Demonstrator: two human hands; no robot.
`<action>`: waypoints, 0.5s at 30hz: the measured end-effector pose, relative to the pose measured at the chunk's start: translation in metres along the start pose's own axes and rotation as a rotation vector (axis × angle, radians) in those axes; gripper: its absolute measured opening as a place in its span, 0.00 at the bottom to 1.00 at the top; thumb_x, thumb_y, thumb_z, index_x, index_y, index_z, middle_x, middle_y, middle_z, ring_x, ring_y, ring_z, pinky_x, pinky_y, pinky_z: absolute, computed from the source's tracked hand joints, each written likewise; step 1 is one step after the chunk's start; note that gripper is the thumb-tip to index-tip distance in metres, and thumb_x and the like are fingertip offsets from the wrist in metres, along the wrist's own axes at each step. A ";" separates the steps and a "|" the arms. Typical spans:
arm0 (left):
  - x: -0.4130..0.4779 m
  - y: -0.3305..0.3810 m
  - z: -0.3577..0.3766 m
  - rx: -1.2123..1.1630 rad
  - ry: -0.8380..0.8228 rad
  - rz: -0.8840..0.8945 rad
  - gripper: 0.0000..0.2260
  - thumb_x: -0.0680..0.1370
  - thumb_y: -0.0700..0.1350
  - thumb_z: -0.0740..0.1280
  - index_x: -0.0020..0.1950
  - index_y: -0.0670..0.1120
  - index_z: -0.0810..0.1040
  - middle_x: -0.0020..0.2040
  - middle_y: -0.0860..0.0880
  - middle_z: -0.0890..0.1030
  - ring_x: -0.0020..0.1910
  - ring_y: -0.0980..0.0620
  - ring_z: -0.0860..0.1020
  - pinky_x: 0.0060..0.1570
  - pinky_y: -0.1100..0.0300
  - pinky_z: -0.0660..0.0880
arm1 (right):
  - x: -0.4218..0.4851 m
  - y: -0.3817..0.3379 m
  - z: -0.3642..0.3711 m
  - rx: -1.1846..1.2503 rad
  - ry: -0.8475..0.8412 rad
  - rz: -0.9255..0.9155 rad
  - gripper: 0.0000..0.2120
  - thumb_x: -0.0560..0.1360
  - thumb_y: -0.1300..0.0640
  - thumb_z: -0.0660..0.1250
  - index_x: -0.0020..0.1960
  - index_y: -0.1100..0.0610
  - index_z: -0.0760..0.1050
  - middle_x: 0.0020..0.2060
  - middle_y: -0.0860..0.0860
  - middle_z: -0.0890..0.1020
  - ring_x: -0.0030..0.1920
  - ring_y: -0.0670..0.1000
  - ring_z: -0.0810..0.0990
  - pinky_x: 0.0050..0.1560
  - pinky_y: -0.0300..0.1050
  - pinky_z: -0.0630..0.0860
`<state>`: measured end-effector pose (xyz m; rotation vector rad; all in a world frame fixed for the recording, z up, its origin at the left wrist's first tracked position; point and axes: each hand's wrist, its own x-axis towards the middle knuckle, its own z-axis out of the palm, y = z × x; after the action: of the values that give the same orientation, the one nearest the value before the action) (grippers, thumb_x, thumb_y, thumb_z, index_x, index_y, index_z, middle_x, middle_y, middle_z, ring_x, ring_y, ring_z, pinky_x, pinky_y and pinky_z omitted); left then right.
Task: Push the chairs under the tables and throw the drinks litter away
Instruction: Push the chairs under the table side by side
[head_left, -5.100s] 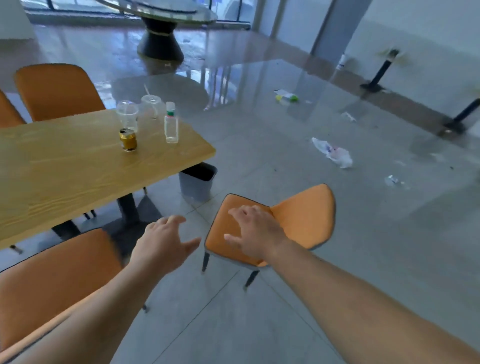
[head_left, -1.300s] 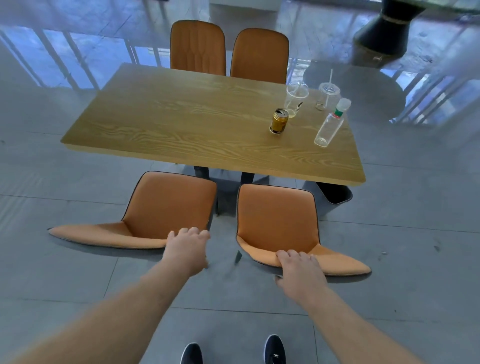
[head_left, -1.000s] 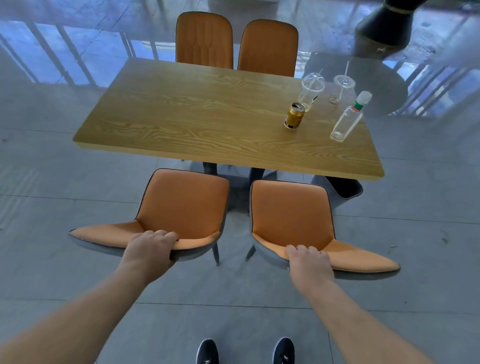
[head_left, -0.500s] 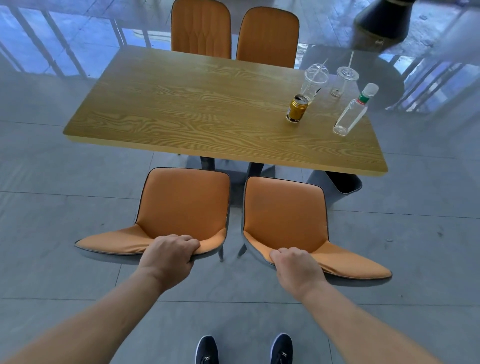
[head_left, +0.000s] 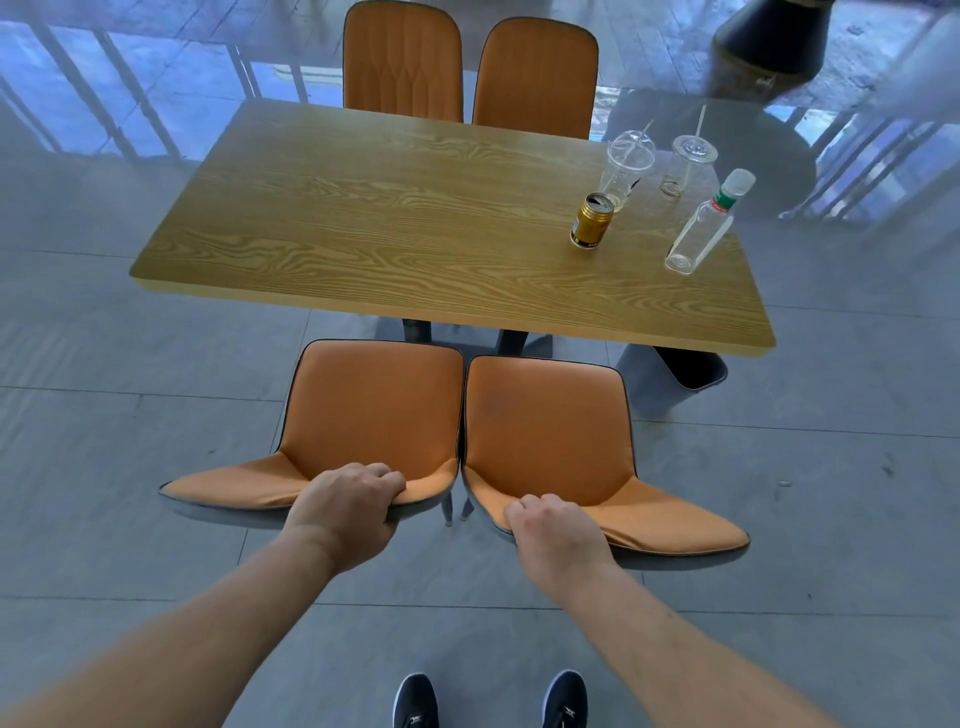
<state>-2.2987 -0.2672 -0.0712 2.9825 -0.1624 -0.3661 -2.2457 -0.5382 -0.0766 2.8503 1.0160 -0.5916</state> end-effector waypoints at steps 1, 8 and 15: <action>-0.003 0.002 0.004 0.008 -0.012 -0.015 0.04 0.78 0.53 0.63 0.49 0.57 0.76 0.42 0.58 0.76 0.39 0.55 0.74 0.39 0.59 0.76 | 0.000 -0.001 0.000 0.000 -0.006 -0.001 0.06 0.79 0.63 0.65 0.49 0.52 0.74 0.43 0.50 0.78 0.40 0.51 0.75 0.41 0.48 0.79; 0.013 0.026 -0.013 -0.180 -0.166 -0.235 0.33 0.69 0.78 0.58 0.67 0.62 0.71 0.60 0.59 0.78 0.57 0.55 0.75 0.53 0.54 0.77 | -0.014 -0.002 -0.022 0.196 0.061 0.077 0.24 0.80 0.34 0.59 0.66 0.49 0.73 0.56 0.48 0.79 0.55 0.52 0.75 0.54 0.52 0.77; 0.092 0.134 -0.100 -0.302 0.046 -0.179 0.42 0.68 0.76 0.65 0.77 0.58 0.64 0.74 0.53 0.72 0.70 0.49 0.70 0.62 0.46 0.75 | -0.072 0.100 -0.107 0.270 0.375 0.339 0.35 0.79 0.30 0.55 0.79 0.50 0.62 0.74 0.50 0.71 0.73 0.54 0.67 0.71 0.54 0.70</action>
<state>-2.1972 -0.3993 0.0227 2.7082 0.1531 -0.3096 -2.1985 -0.6404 0.0420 3.3507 0.4832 -0.1780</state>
